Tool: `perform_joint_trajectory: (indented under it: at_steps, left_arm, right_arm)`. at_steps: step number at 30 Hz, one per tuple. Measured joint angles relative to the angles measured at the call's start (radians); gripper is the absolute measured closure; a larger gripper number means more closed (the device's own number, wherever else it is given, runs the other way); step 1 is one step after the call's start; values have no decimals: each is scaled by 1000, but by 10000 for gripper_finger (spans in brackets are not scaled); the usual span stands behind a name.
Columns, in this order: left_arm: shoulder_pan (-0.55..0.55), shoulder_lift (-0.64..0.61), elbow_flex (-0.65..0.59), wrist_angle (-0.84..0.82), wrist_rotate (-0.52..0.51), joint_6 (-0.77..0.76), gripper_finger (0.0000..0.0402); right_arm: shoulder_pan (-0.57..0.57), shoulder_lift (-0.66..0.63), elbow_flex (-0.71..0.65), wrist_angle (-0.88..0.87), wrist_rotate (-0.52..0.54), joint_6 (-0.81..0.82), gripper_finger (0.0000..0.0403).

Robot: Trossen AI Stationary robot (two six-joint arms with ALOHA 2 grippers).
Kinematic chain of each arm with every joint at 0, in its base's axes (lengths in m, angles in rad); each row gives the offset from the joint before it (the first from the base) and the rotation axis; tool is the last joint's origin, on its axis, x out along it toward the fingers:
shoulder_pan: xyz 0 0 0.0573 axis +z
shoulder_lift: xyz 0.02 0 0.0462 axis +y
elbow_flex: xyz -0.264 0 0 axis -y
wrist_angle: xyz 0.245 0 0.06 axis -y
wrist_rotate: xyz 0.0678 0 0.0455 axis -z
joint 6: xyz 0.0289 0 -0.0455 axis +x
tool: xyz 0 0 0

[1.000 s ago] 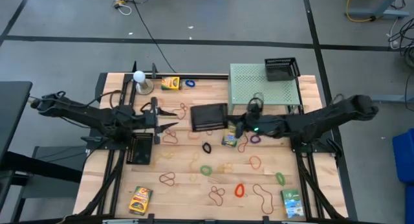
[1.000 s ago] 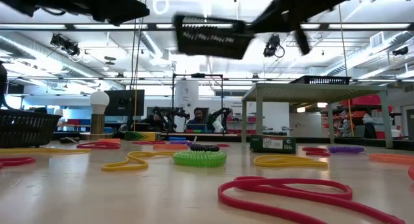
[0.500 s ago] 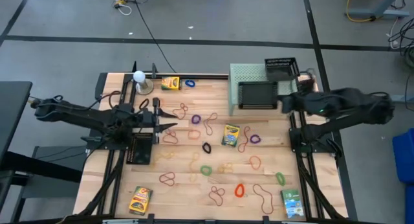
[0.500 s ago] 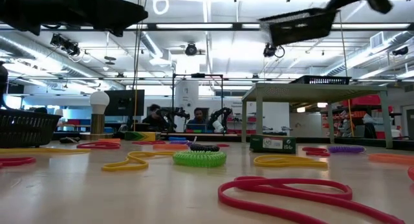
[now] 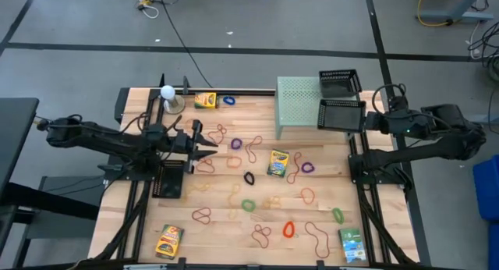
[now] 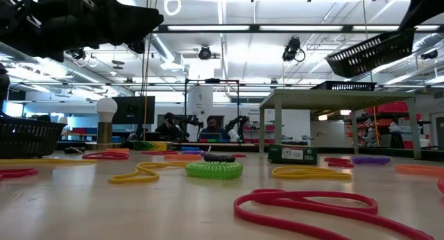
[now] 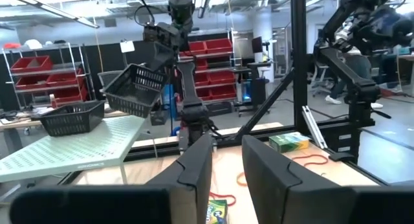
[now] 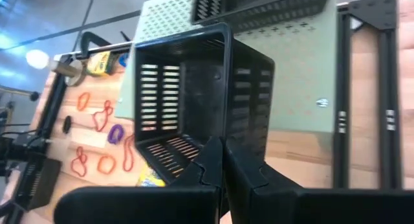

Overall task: Pick & Place Office Desk Supplies
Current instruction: Put the top black bin on the shelf

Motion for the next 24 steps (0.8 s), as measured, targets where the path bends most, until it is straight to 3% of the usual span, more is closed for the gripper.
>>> perform_joint_trajectory:
  at_steps: [16, 24]
  left_arm:
    - [0, 99, 0, 83, 0, 18, 328]
    - [0, 99, 1, 110, 0, 6, 328]
  right_arm:
    - [-10, 129, 0, 202, -18, -157, 396]
    - [-169, 162, 0, 311, -107, -301, 396]
